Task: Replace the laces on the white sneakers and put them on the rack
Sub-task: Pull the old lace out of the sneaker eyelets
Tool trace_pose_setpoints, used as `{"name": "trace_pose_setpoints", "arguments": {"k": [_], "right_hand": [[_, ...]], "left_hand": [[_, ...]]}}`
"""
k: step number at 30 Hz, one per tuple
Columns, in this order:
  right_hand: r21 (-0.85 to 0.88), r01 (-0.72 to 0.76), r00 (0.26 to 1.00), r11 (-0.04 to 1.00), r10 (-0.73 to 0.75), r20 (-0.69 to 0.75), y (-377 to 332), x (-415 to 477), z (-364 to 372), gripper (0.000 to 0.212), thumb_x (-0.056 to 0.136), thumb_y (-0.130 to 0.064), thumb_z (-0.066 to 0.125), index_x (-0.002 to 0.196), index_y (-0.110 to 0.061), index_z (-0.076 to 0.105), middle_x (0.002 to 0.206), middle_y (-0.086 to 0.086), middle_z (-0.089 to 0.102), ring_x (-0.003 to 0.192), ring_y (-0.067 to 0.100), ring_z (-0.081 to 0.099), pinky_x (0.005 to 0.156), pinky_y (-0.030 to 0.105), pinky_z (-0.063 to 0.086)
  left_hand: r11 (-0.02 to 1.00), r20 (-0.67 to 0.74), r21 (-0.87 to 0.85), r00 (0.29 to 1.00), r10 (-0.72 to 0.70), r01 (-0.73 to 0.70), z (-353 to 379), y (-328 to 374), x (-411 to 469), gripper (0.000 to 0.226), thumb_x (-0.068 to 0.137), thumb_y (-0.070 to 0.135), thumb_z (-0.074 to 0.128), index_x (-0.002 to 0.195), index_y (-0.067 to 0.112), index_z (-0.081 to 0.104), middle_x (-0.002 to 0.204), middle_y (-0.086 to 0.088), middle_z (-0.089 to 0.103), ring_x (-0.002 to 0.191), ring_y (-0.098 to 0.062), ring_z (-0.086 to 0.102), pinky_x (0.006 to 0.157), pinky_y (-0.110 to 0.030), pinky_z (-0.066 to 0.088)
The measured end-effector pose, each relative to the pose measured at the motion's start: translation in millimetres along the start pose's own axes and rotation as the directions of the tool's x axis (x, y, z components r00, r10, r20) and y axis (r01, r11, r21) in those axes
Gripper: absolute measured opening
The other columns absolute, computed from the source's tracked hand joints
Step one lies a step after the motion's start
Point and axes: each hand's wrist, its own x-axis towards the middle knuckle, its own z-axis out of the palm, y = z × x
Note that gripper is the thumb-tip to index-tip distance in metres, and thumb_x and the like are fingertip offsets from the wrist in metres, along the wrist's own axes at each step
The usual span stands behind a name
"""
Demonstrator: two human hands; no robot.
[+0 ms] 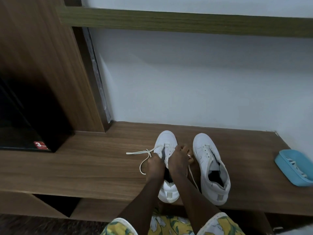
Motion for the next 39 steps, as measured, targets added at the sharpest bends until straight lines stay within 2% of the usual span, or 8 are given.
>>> {"name": "trace_pose_setpoints", "arguments": {"k": [8,13,19,22,25,28,33,39], "right_hand": [[0.085,0.157,0.987,0.984,-0.16,0.023,0.9,-2.8,0.1,0.036,0.099,-0.037,0.038,0.132,-0.026,0.049,0.139,0.003,0.042,0.128,0.025,0.042,0.105,0.04,0.03],[0.026,0.111,0.993,0.993,-0.112,0.033,3.8,-8.4,-2.4,0.04,0.1,-0.043,0.035,0.132,-0.024,0.049,0.14,0.006,0.042,0.127,0.027,0.043,0.102,0.038,0.036],[0.13,-0.082,0.995,0.988,0.073,0.07,7.9,-14.2,-2.6,0.055,0.096,-0.052,0.036,0.125,-0.011,0.058,0.142,0.005,0.038,0.128,0.025,0.043,0.106,0.041,0.037],[0.056,-0.097,0.992,0.994,0.092,0.085,5.0,-17.5,-1.9,0.065,0.095,-0.056,0.032,0.139,-0.01,0.04,0.147,0.011,0.031,0.13,0.029,0.041,0.106,0.043,0.036],[-0.04,0.069,0.997,0.997,-0.068,0.042,3.8,-19.6,-4.2,0.054,0.099,-0.045,0.031,0.138,-0.008,0.037,0.144,0.014,0.036,0.128,0.03,0.042,0.103,0.039,0.038],[-0.056,0.233,0.971,0.971,-0.229,0.072,6.9,-15.7,-6.2,0.036,0.099,-0.024,0.034,0.126,-0.005,0.048,0.136,0.014,0.043,0.12,0.028,0.049,0.096,0.034,0.042],[-0.227,0.342,0.934,0.912,-0.305,0.184,13.3,-9.7,11.9,0.054,0.097,-0.02,0.038,0.142,0.007,0.024,0.146,0.026,0.031,0.134,0.037,0.03,0.109,0.041,0.031],[0.22,0.023,0.96,0.975,-0.083,0.268,16.8,-7.3,22.6,0.074,0.091,-0.028,0.049,0.151,-0.012,0.008,0.153,0.019,0.013,0.137,0.039,0.026,0.109,0.046,0.033]], "left_hand": [[1.0,-0.005,-0.005,1.0,0.021,-0.021,0.5,-1.0,0.8,0.022,0.093,0.013,0.04,0.108,0.007,0.055,0.105,-0.013,0.067,0.096,-0.027,0.064,0.077,-0.032,0.05],[0.999,0.004,-0.042,0.999,0.036,-0.036,-1.4,0.4,-0.7,0.023,0.094,0.014,0.039,0.107,0.004,0.055,0.105,-0.015,0.066,0.096,-0.028,0.063,0.076,-0.032,0.048],[0.976,-0.102,-0.158,0.986,0.133,-0.148,-8.0,-0.7,-8.6,0.047,0.097,0.049,0.035,0.115,0.014,0.06,0.104,-0.012,0.069,0.099,-0.031,0.064,0.079,-0.033,0.048],[0.941,-0.177,-0.23,0.961,0.212,-0.249,-13.9,-2.4,-10.4,0.042,0.1,0.042,0.033,0.122,0.018,0.059,0.105,-0.01,0.069,0.099,-0.03,0.064,0.073,-0.031,0.045],[0.974,-0.146,-0.142,0.977,0.156,-0.177,-14.1,-0.8,0.1,0.038,0.103,0.027,0.03,0.133,0.01,0.047,0.115,-0.015,0.064,0.101,-0.029,0.063,0.077,-0.031,0.046],[0.973,-0.118,-0.195,0.988,0.1,-0.122,-17.0,5.4,13.4,0.032,0.1,0.02,0.042,0.125,0.006,0.055,0.114,-0.017,0.065,0.106,-0.031,0.06,0.087,-0.037,0.048],[0.976,-0.036,-0.05,0.977,0.212,-0.214,-2.6,5.8,39.8,0.027,0.097,0.015,0.043,0.118,0.01,0.06,0.119,-0.008,0.06,0.108,-0.024,0.053,0.085,-0.027,0.037],[0.986,0.06,0.008,0.985,0.163,-0.164,-4.7,5.8,52.1,0.018,0.096,0.015,0.045,0.11,0.012,0.055,0.119,-0.008,0.057,0.119,-0.026,0.047,0.097,-0.031,0.031]]}}
